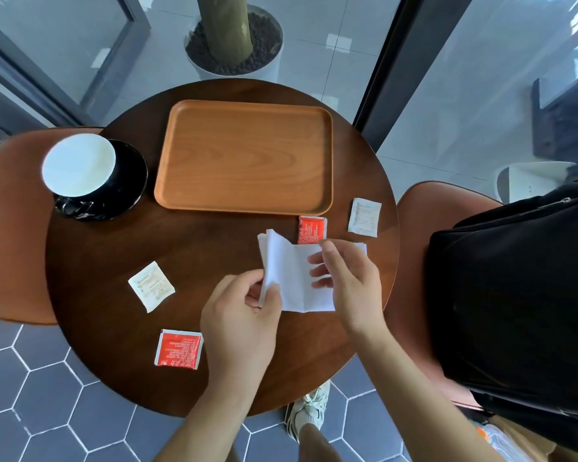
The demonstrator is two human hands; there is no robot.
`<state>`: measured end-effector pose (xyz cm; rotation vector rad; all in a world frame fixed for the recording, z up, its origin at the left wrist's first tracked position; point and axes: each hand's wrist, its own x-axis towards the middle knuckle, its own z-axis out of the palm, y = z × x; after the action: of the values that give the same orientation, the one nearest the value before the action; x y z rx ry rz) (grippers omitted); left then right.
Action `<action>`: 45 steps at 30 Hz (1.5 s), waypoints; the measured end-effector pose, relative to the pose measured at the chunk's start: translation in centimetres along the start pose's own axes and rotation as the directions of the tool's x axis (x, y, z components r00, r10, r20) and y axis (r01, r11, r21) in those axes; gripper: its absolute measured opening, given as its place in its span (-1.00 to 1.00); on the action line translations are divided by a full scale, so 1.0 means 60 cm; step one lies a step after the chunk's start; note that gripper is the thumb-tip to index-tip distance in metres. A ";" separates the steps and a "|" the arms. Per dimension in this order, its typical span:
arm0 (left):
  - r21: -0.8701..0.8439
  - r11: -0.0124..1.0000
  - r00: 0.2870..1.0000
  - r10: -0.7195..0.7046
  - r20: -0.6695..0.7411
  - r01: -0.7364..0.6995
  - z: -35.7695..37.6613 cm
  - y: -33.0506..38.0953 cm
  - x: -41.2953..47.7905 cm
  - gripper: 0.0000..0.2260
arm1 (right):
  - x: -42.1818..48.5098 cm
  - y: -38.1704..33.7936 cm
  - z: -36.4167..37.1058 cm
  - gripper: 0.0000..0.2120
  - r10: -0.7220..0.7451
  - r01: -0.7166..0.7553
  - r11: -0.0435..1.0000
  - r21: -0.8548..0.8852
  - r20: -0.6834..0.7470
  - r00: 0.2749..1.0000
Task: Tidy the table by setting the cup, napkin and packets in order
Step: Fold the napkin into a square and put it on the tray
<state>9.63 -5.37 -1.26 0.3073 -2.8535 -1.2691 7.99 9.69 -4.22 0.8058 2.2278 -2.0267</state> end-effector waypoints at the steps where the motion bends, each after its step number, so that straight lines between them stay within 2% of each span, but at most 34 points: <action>1: -0.005 1.000 1.000 0.030 0.005 -0.030 0.004 0.010 -0.003 -0.85 | 0.003 -0.012 -0.006 -0.74 -0.011 0.017 0.997 -0.077 0.077 0.997; 3: -0.031 0.997 0.997 0.068 0.028 -0.067 0.014 0.027 -0.010 -0.84 | 0.010 -0.036 -0.012 -0.60 -0.063 0.113 0.958 -0.262 0.192 0.979; 5: -0.049 0.995 0.995 0.093 0.048 -0.090 0.029 0.040 -0.018 -0.83 | 0.020 -0.054 -0.016 -0.51 -0.099 0.205 0.866 -0.456 0.244 0.965; 8: -0.085 0.989 0.990 0.129 0.054 -0.124 0.054 0.056 -0.025 -0.81 | 0.041 -0.071 -0.032 -0.63 -0.068 0.197 0.721 -0.665 0.214 0.974; 11: -0.113 0.976 0.980 0.190 0.052 -0.184 0.083 0.067 -0.031 -0.80 | 0.056 -0.067 -0.056 -0.80 -0.051 0.159 0.645 -0.747 0.165 0.985; 16: -0.035 0.944 0.940 0.329 0.087 -0.327 0.140 0.069 -0.047 -0.86 | 0.055 -0.037 -0.089 -0.85 -0.043 0.087 0.657 -0.749 0.077 0.996; 21: 0.008 0.911 0.900 0.407 0.153 -0.413 0.171 0.048 -0.060 -0.96 | 0.048 0.001 -0.109 -0.87 -0.062 0.048 0.736 -0.675 0.003 0.998; 26: 0.001 0.885 0.873 0.460 0.161 -0.466 0.171 0.030 -0.060 -0.86 | 0.048 0.023 -0.111 -0.93 -0.107 0.059 0.808 -0.586 -0.049 0.993; 28: 0.098 0.859 0.860 0.485 0.158 -0.503 0.168 0.017 -0.055 -0.77 | 0.052 0.032 -0.112 -0.93 -0.117 0.060 0.826 -0.560 -0.067 0.991; 31: 0.311 0.767 0.826 0.489 0.282 -0.561 0.171 0.000 -0.039 -0.57 | 0.056 0.042 -0.112 -0.84 -0.157 0.091 0.827 -0.554 -0.073 0.985; 33: 0.385 0.709 0.802 0.464 0.376 -0.591 0.177 -0.008 -0.027 -0.44 | 0.054 0.050 -0.113 -0.72 -0.304 0.205 0.732 -0.649 -0.042 0.952; 35: 0.423 0.674 0.788 0.435 0.435 -0.606 0.185 -0.016 -0.019 -0.38 | 0.049 0.064 -0.116 -0.63 -0.487 0.372 0.503 -0.780 0.100 0.868; 37: 0.442 0.662 0.787 0.414 0.458 -0.606 0.191 -0.024 -0.017 -0.37 | 0.047 0.083 -0.123 -0.60 -0.555 0.490 0.327 -0.808 0.256 0.792; 41: 0.466 0.632 0.778 0.414 0.473 -0.619 0.200 -0.035 -0.017 -0.35 | 0.050 0.120 -0.142 -0.53 -0.499 0.558 0.209 -0.803 0.403 0.767; 45: 0.492 0.604 0.773 0.406 0.488 -0.627 0.204 -0.037 -0.015 -0.32 | 0.063 0.131 -0.151 -0.52 -0.467 0.586 0.185 -0.789 0.454 0.759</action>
<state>9.92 2.36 -11.04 -0.8087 -3.1583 -0.2203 10.66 19.66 -11.40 -0.2858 3.1710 -0.4258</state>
